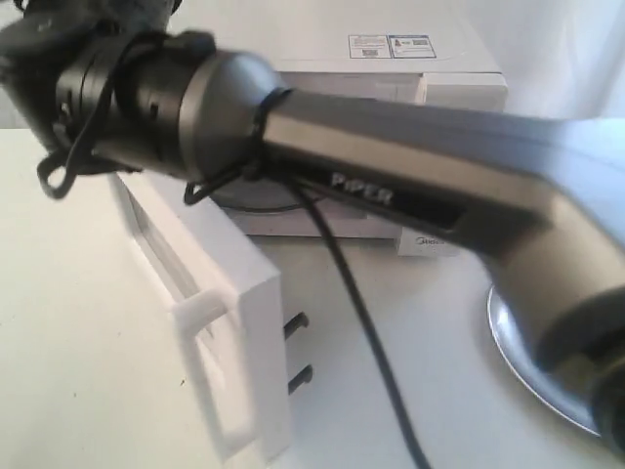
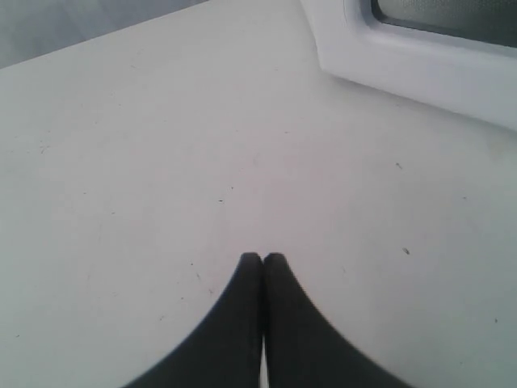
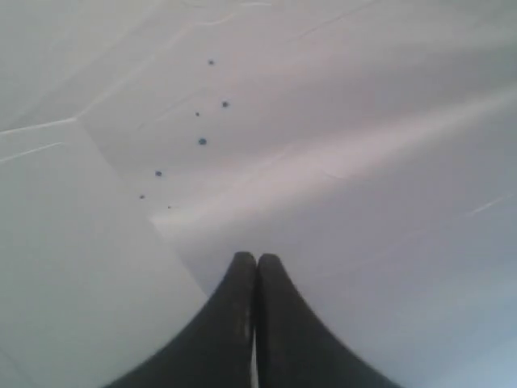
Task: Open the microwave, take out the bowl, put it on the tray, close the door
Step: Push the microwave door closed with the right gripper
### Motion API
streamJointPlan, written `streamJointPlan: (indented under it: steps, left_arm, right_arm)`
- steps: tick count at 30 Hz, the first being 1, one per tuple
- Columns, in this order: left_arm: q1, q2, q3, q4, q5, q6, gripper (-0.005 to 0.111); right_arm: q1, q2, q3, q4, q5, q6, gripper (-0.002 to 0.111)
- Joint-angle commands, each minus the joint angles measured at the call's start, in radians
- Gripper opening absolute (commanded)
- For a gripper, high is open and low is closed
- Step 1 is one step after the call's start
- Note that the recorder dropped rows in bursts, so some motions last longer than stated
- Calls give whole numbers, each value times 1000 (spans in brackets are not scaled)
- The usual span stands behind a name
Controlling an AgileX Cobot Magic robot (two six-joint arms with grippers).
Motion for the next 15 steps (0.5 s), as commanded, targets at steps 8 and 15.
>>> streamJointPlan:
  steps: [8,15]
  left_arm:
    - [-4,-3,2,-5,0,-5,0]
    - [-4,-3,2,-5,0,-5,0]
  right_arm:
    - [24,-134,7,1228,107,-1027,0]
    - [-55,-61,108,1005,158,-882,0]
